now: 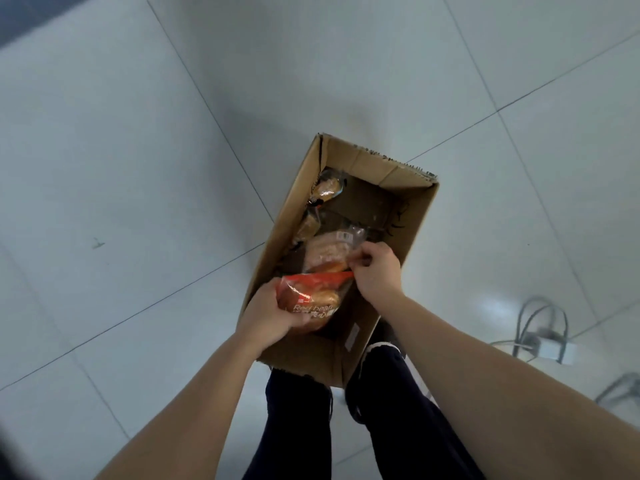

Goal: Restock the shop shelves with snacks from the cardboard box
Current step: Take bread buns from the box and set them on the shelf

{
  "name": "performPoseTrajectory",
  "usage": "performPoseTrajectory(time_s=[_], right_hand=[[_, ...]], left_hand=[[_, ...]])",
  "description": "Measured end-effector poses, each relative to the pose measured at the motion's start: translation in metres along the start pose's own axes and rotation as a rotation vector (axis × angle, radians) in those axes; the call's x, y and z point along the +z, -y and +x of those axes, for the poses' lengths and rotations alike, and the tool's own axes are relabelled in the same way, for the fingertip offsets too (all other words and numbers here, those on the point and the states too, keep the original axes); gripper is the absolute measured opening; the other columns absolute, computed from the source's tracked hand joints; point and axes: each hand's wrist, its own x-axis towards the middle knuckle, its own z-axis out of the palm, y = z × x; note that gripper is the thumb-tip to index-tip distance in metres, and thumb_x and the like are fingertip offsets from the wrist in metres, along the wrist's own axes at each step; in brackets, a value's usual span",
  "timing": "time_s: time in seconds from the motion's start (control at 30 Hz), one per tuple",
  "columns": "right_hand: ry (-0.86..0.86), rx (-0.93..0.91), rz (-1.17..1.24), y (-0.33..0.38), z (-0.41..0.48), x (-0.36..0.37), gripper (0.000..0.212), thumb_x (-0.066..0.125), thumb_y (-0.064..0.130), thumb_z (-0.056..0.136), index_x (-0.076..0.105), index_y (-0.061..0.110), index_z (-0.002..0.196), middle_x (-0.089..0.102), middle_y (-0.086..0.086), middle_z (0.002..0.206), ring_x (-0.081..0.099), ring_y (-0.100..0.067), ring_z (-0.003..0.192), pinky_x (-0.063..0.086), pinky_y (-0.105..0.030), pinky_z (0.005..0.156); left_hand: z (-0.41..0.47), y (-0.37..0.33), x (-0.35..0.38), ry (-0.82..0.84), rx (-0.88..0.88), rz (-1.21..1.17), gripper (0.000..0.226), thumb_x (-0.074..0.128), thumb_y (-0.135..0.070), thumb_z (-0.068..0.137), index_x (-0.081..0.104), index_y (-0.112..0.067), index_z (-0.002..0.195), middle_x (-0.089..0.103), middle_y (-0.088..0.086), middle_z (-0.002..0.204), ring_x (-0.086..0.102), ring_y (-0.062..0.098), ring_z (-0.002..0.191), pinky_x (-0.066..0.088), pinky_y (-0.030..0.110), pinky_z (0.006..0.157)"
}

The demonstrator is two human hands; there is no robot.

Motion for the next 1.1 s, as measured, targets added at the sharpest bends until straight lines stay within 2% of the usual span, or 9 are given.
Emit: performPoseTrajectory(time_s=[0.17, 0.27, 0.43, 0.6, 0.7, 0.77, 0.87, 0.97, 1.1], right_hand=[[-0.049, 0.011, 0.046, 0.045, -0.047, -0.058, 0.015, 0.061, 0.006, 0.087, 0.067, 0.018, 0.081, 0.064, -0.003, 0.097, 0.058, -0.021, 0.092, 0.047, -0.031, 0.074], [-0.012, -0.005, 0.09, 0.084, -0.076, -0.092, 0.018, 0.06, 0.005, 0.089, 0.068, 0.019, 0.082, 0.065, 0.004, 0.086, 0.059, -0.017, 0.086, 0.051, -0.032, 0.076], [0.139, -0.038, 0.236, 0.161, -0.122, -0.138, 0.017, 0.059, 0.006, 0.093, 0.067, 0.021, 0.087, 0.064, 0.002, 0.084, 0.054, -0.01, 0.068, 0.045, -0.022, 0.06], [0.42, -0.043, 0.305, 0.232, -0.166, -0.169, 0.021, 0.056, 0.003, 0.094, 0.067, 0.017, 0.083, 0.068, -0.011, 0.093, 0.066, -0.032, 0.088, 0.055, -0.047, 0.091], [0.477, -0.072, 0.339, 0.265, -0.194, -0.178, 0.014, 0.057, 0.005, 0.094, 0.068, 0.013, 0.089, 0.067, -0.014, 0.094, 0.061, -0.025, 0.079, 0.055, -0.039, 0.077], [0.49, -0.075, 0.384, 0.285, -0.214, -0.18, 0.01, 0.058, 0.015, 0.095, 0.067, 0.011, 0.098, 0.068, -0.02, 0.101, 0.061, -0.023, 0.077, 0.054, -0.034, 0.069], [0.596, -0.013, 0.582, 0.312, -0.244, -0.183, 0.048, 0.048, 0.054, 0.094, 0.057, 0.012, 0.116, 0.068, -0.014, 0.099, 0.064, -0.024, 0.079, 0.051, -0.032, 0.063], [0.817, -0.116, 0.487, 0.335, -0.281, -0.184, 0.076, 0.041, 0.077, 0.079, 0.057, 0.014, 0.119, 0.066, -0.008, 0.111, 0.062, -0.024, 0.105, 0.049, -0.038, 0.089], [0.932, -0.392, 0.074, 0.358, -0.34, -0.164, 0.061, 0.08, 0.039, 0.073, 0.053, 0.016, 0.123, 0.066, -0.004, 0.118, 0.065, -0.019, 0.106, 0.05, -0.037, 0.095]], left_hand=[[-0.067, -0.041, -0.032, 0.079, 0.001, -0.182, 0.047, 0.083, -0.012, 0.07, 0.056, -0.029, 0.104, 0.067, -0.014, 0.099, 0.062, 0.01, 0.099, 0.05, 0.03, 0.092], [-0.107, -0.06, -0.065, 0.177, 0.026, -0.314, 0.05, 0.081, -0.004, 0.07, 0.06, -0.02, 0.113, 0.07, -0.004, 0.105, 0.064, 0.017, 0.106, 0.054, 0.035, 0.089], [-0.174, -0.095, -0.116, 0.254, 0.128, -0.328, 0.096, 0.094, -0.027, 0.043, 0.051, -0.022, 0.129, 0.051, -0.007, 0.127, 0.048, 0.013, 0.12, 0.046, 0.027, 0.092], [-0.241, -0.121, -0.15, 0.222, 0.198, -0.403, 0.091, 0.093, -0.019, 0.044, 0.054, -0.025, 0.126, 0.059, -0.002, 0.127, 0.056, 0.017, 0.116, 0.047, 0.028, 0.093], [-0.283, -0.121, -0.166, 0.22, 0.276, -0.529, 0.08, 0.091, -0.027, 0.044, 0.064, -0.014, 0.118, 0.071, 0.007, 0.116, 0.066, 0.025, 0.11, 0.047, 0.04, 0.099], [-0.309, -0.114, -0.171, 0.178, 0.299, -0.658, 0.086, 0.095, -0.029, 0.042, 0.062, -0.009, 0.12, 0.07, 0.012, 0.116, 0.066, 0.029, 0.109, 0.046, 0.043, 0.099], [-0.345, -0.103, -0.175, 0.047, 0.328, -0.873, 0.089, 0.094, -0.029, 0.044, 0.059, -0.004, 0.122, 0.069, 0.016, 0.116, 0.067, 0.034, 0.106, 0.049, 0.043, 0.095], [-0.379, -0.089, -0.181, -0.108, 0.362, -1.076, 0.063, 0.078, -0.023, 0.066, 0.059, -0.006, 0.124, 0.068, 0.018, 0.118, 0.066, 0.038, 0.107, 0.05, 0.047, 0.095], [-0.43, -0.074, -0.189, -0.312, 0.435, -1.258, 0.064, 0.077, -0.028, 0.071, 0.058, -0.008, 0.128, 0.065, 0.02, 0.123, 0.063, 0.039, 0.112, 0.047, 0.055, 0.098]])
